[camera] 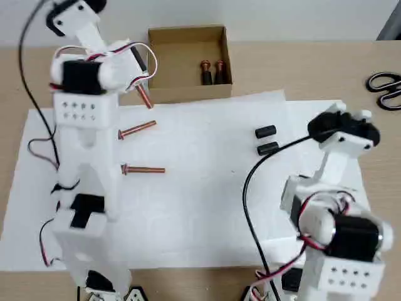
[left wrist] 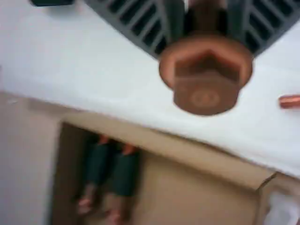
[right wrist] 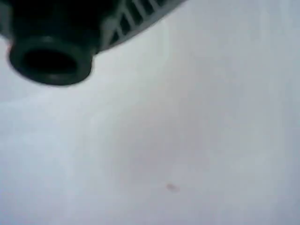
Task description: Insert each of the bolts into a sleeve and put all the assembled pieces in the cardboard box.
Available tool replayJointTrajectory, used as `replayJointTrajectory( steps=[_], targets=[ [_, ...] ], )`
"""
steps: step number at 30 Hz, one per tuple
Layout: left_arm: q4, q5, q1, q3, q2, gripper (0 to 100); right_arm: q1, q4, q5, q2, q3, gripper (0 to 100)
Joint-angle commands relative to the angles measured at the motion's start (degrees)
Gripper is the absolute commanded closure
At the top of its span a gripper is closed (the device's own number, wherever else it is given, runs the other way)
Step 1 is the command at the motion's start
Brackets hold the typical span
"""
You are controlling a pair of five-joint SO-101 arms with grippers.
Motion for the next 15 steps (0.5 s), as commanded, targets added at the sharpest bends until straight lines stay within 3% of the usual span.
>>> replayJointTrajectory(
  steps=[1, 7, 15],
  targets=[
    [1.1, -0.5, 1.3, -2.4, -9.6, 99, -5.8, -0.7, 0.1, -5.7, 1.3, 99.5],
    [1.1, -0.7, 1.6, -1.6, -18.5, 99, -18.0, -2.9, -2.1, -15.7, 6.0, 99.5],
    [1.1, -6.5, 1.4, 12.1, -34.7, 99, -19.5, -8.7, -2.3, -21.8, 12.8, 99.5]
  ],
)
